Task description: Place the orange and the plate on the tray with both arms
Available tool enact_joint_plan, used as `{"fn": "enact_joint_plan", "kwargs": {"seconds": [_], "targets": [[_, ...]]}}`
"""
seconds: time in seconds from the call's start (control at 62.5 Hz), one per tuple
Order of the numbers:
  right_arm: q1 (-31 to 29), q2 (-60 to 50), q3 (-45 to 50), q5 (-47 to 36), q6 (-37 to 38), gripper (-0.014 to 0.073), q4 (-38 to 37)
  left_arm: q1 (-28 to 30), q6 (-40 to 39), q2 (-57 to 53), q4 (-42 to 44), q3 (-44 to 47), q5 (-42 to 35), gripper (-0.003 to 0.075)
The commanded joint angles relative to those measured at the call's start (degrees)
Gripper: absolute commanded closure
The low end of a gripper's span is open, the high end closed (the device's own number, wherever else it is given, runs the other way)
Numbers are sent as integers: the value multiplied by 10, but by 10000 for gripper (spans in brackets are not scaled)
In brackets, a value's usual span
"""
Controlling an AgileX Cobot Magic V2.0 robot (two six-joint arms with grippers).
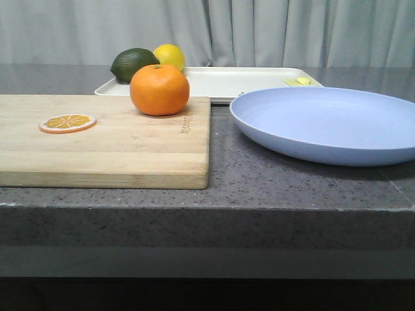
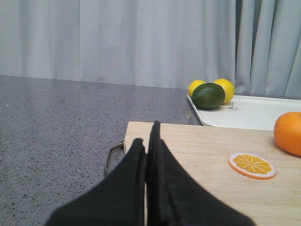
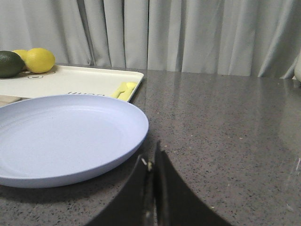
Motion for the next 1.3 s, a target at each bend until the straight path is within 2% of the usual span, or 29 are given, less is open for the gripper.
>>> {"fn": "enact_joint_plan", "kwargs": {"seconds": [0.0, 0.192, 0.304, 0.608, 0.993, 1.137, 1.281], "targets": [[-3, -10, -14, -48, -3, 662, -6, -6, -3, -11, -3, 15, -44, 740], [-3, -10, -14, -48, -2, 662, -4, -6, -3, -11, -3, 15, -72, 740], [-3, -10, -26, -28, -1, 662, 21, -6, -3, -11, -3, -3, -72, 740], [-3, 16, -164, 110, -1, 662, 21, -6, -3, 40, -3, -221, 152, 740], [-3, 185, -379, 232, -1, 662, -9, -6, -3, 218, -7, -463, 374, 740], [-3, 247, -427, 270, -1, 662, -14, -6, -3, 264, -13, -481, 382, 740], [-3, 293, -429, 267, -1, 662, -14, -6, -3, 286, -14, -474, 382, 740]]}}
